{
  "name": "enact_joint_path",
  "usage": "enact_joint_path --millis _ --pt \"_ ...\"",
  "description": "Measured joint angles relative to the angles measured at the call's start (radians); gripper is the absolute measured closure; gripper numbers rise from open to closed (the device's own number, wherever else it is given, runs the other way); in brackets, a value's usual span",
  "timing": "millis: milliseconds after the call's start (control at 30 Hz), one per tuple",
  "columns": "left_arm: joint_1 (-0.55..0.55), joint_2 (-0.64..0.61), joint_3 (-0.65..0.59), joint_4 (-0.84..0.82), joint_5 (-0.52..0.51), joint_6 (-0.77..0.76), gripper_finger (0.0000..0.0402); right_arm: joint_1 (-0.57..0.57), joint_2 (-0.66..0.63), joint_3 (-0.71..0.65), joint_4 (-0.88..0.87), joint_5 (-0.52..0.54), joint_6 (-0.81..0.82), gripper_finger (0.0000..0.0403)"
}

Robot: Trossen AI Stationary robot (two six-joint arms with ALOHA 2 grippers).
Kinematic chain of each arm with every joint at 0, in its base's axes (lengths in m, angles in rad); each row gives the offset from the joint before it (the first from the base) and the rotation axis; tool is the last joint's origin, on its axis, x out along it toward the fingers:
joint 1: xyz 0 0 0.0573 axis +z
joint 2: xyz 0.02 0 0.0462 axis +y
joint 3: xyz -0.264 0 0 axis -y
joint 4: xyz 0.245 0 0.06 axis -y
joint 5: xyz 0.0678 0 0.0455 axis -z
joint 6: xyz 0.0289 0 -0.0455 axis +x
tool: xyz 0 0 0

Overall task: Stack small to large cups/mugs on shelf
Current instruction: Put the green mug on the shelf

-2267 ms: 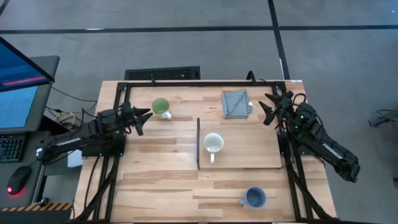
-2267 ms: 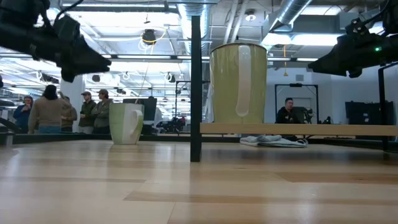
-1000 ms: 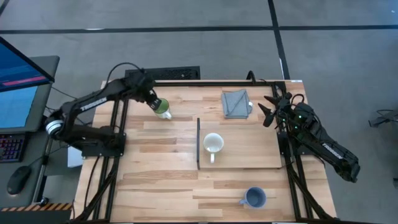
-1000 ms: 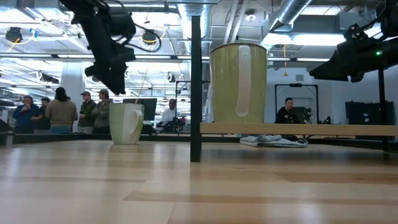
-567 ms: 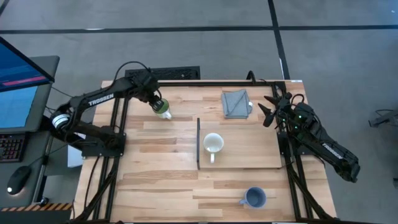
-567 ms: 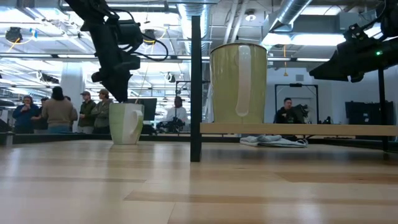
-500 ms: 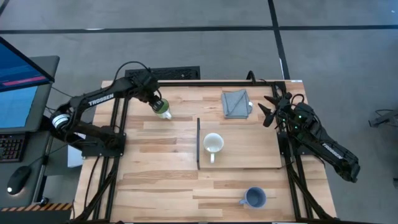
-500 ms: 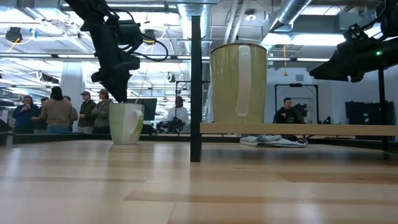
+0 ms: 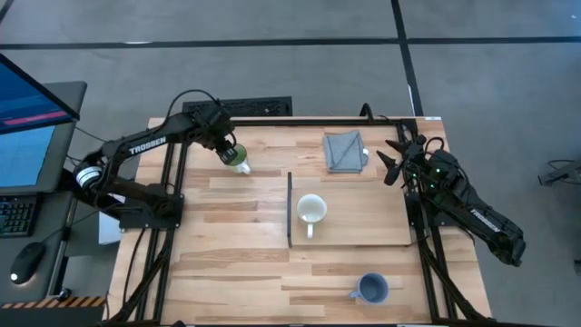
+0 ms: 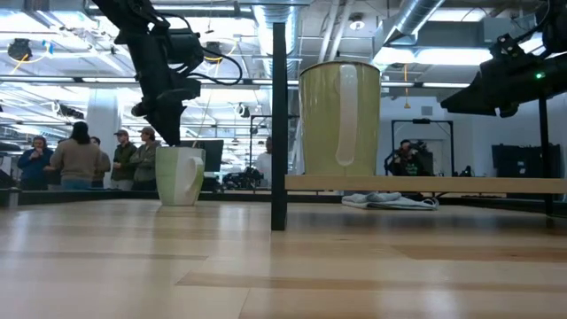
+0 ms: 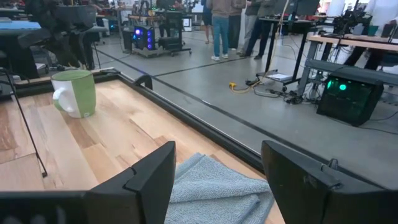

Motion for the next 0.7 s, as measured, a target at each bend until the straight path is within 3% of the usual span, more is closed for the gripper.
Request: enact_joint_path --millis 333,700 --pt "0.0 0.0 0.0 0.006 -0.001 -0.074 0.0271 0.0 0.0 0.0 0.0 0.0 0.0 0.0142" --pt "0.0 0.0 0.0 0.006 -0.001 -0.083 0.0187 0.0 0.0 0.0 0.0 0.0 0.007 0.0142"
